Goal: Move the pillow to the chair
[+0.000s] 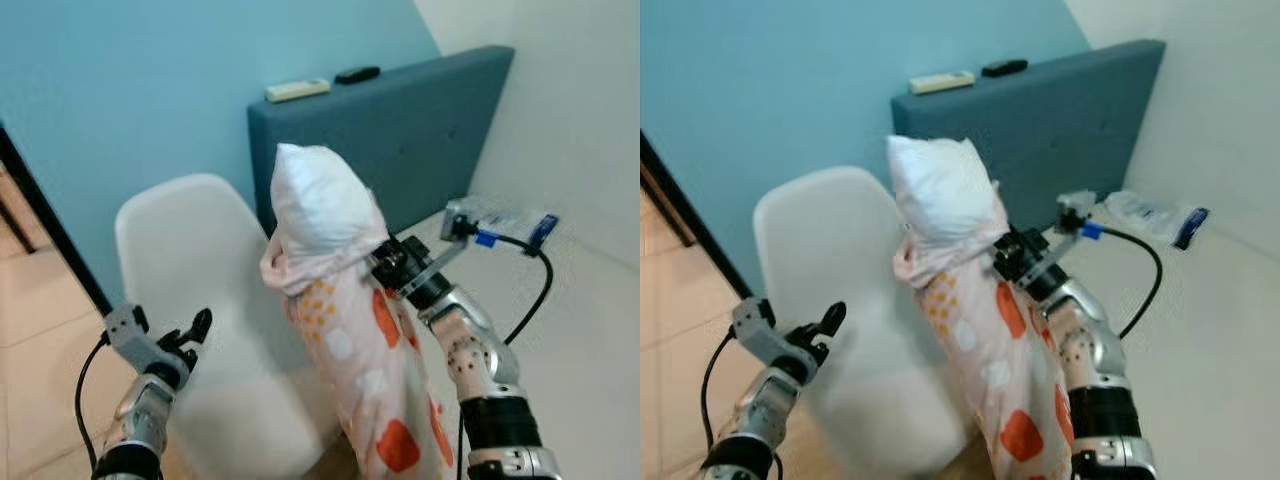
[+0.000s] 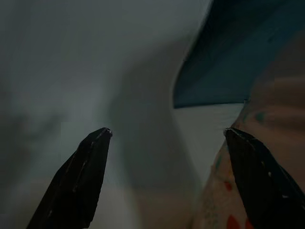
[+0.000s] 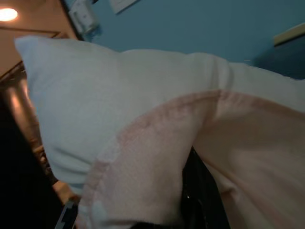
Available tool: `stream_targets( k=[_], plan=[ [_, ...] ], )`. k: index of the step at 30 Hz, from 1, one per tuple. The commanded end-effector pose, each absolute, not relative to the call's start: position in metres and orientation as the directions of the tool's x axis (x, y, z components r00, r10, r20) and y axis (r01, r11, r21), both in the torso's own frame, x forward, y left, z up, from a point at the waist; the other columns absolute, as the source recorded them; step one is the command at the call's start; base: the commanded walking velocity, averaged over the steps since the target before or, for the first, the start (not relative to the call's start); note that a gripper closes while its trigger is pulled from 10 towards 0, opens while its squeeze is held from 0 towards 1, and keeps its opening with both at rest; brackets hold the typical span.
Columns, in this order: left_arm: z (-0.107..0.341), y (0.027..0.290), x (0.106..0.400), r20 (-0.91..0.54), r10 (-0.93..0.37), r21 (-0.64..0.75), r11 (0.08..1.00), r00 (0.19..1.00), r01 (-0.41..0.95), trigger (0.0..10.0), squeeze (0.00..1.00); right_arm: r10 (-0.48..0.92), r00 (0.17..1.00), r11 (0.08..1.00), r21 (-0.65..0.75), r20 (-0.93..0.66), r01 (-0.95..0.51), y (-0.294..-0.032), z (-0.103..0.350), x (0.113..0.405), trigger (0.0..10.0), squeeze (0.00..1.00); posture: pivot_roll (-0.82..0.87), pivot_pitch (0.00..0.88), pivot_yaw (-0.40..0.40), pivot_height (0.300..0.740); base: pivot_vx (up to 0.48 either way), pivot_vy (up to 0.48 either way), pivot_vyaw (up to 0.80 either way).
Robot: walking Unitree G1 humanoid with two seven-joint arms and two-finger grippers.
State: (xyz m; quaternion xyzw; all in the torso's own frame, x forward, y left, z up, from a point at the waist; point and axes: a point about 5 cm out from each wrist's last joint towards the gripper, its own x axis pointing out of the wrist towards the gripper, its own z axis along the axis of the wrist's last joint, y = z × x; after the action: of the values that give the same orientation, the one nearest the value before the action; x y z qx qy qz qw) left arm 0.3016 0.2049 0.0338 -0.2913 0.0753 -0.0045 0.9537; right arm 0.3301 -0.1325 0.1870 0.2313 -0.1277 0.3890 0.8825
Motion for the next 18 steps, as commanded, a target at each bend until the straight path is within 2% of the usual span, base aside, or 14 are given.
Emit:
stream_targets(
  k=[1,10,18],
  plan=[
    [0.032,0.194,0.302,-0.147,-0.079,-0.518,0.856,0.986,-0.009,10.0,0.0,0.638,0.584,0.566,0.208,0.503,-0.798,-0.126,0.216,0.33,0.0,0.0,0.03,0.0,-0.017,0.74,0.0,0.0,0.76],
    [0.034,0.15,0.303,-0.1,-0.203,-0.455,0.88,0.974,0.137,10.0,0.0,0.658,0.487,0.519,0.122,0.575,-0.846,-0.117,0.246,0.327,0.0,0.0,0.04,0.0,-0.025,0.74,0.0,0.0,0.76],
    [0.038,0.138,0.304,-0.087,-0.268,-0.397,0.893,0.959,0.213,10.0,0.0,0.655,0.464,0.517,0.094,0.596,-0.851,-0.118,0.256,0.329,0.0,0.0,0.04,0.0,-0.025,0.74,0.0,0.0,0.76]
  ],
)
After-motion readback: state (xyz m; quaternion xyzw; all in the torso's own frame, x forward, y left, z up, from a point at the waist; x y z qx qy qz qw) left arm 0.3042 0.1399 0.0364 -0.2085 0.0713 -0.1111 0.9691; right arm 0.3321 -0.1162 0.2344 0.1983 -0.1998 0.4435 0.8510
